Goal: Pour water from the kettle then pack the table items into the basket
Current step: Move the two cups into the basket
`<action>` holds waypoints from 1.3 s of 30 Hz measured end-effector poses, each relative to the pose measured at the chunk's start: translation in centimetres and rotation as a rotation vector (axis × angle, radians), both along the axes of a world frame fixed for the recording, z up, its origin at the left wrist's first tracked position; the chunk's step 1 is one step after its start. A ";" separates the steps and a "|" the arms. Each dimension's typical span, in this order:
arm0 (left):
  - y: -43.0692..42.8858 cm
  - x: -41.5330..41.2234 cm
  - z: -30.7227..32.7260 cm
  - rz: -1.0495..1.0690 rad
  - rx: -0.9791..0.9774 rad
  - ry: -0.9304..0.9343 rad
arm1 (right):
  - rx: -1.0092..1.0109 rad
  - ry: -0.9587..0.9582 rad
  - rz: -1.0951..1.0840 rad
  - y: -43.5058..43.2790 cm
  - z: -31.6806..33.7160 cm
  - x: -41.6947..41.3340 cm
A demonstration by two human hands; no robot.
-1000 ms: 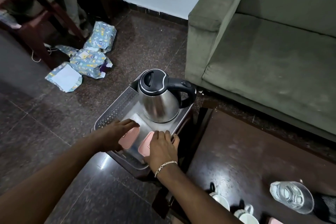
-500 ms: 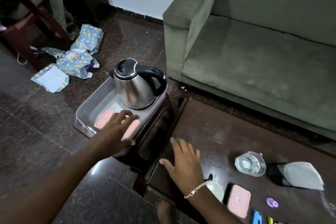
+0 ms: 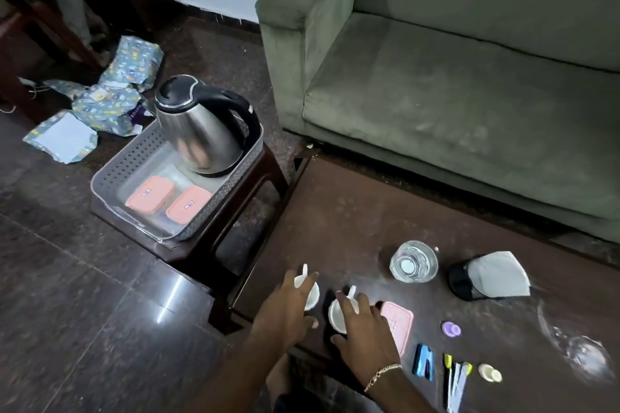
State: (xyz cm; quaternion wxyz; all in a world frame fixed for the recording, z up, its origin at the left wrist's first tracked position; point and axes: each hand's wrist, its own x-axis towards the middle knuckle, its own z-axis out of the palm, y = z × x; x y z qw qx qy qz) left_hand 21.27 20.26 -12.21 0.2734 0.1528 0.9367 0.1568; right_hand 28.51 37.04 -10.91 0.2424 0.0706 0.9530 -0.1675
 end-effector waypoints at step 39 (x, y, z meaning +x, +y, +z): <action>-26.5 -29.5 10.2 0.337 0.026 0.391 | 0.160 0.610 0.076 -24.1 7.7 -27.7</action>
